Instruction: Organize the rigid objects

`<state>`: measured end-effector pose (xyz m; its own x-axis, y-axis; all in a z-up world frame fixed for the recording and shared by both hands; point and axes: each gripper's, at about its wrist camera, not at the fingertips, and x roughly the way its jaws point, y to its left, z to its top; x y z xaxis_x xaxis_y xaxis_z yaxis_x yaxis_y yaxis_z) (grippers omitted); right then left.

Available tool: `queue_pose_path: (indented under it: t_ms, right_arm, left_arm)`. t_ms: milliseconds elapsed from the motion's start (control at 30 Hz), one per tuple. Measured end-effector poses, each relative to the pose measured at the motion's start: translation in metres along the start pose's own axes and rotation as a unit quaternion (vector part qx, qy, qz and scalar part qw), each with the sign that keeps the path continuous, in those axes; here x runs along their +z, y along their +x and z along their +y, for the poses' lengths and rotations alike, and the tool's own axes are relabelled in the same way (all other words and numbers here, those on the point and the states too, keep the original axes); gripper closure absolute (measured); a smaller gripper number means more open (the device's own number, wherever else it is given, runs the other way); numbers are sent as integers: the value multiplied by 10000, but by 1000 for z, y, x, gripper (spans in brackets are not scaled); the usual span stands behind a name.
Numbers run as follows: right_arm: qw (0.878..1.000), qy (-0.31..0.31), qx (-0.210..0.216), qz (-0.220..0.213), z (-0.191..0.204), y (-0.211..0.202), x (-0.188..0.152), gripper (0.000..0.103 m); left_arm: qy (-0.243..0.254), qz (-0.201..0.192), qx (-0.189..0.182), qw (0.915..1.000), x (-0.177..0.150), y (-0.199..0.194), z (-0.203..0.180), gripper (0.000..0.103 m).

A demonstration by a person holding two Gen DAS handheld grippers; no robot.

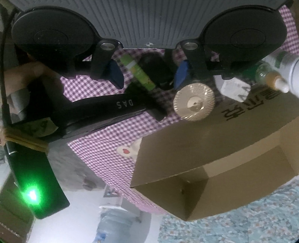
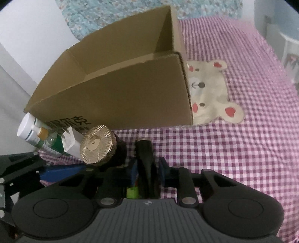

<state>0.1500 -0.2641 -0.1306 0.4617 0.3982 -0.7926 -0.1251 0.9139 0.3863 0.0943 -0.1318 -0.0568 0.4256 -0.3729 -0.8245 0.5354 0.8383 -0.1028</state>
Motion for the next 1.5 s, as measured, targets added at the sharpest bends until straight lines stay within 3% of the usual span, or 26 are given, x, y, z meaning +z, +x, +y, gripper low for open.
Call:
queue_pose_path:
  t_ms: [300,533,700,1000,1200,1367,1500]
  right_arm:
    - [9951,970,202,-15,-47,-18,-14,79]
    - [9796,1864,748,48,-89,-28,-18,79]
    - [9650,2344,1175,96,-108,-29,-23,79]
    - [9541,2617,1456,33,-122,-43,-34,79]
    - [9575,2488,1451,-161,-107,-63,-34,79]
    - [9653,2042,1553,-495,-66,-101,-20,79]
    - [9664,1572,1910,-698,-22,-117,10,84]
  left_arm:
    - [63,292,-391,9988,11,23,-12,47]
    - [190,620,-678,9956,24,48,-24,49]
    - [139,896,-653,9937,31,67,-29,65]
    - [140,939,-550,9940,36,70,-33,75]
    - [106,595,-517,9968,37,36,-32,76]
    - [-58,-69,-181,9998,39,-22,-19,77]
    - [-441,-563,-35,9974,43,-63,12,83]
